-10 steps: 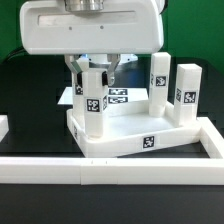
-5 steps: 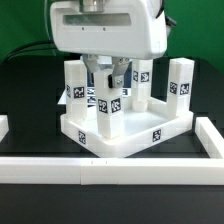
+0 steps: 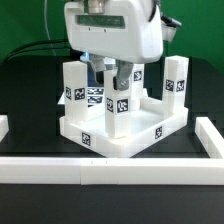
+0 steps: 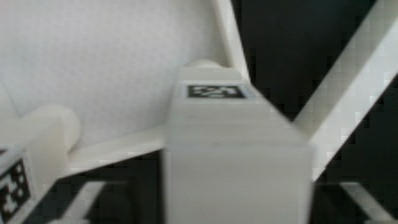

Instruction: Assemble desk

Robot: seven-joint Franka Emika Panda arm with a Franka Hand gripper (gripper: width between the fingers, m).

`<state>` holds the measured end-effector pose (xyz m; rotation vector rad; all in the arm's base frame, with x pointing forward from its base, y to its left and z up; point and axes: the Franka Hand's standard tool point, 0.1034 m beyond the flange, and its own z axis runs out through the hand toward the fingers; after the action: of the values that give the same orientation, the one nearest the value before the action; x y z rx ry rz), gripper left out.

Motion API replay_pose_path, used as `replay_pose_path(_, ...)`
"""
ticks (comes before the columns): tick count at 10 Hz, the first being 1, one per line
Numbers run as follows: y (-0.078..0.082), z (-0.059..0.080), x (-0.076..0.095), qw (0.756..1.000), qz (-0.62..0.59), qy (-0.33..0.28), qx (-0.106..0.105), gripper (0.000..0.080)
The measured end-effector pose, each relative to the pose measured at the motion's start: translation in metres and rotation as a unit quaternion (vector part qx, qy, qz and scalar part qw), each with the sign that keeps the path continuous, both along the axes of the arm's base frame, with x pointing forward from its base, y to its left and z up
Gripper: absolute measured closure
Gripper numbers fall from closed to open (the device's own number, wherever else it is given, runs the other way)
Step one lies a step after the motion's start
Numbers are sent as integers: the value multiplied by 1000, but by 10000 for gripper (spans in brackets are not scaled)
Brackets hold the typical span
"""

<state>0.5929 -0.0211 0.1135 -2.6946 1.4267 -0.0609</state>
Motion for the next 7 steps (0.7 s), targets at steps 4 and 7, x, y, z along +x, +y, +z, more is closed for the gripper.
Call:
replay_pose_path(4, 1, 0, 1, 983, 185, -12, -15, 154)
replay_pose_path(7, 12, -1, 0, 950, 310, -17, -24, 151)
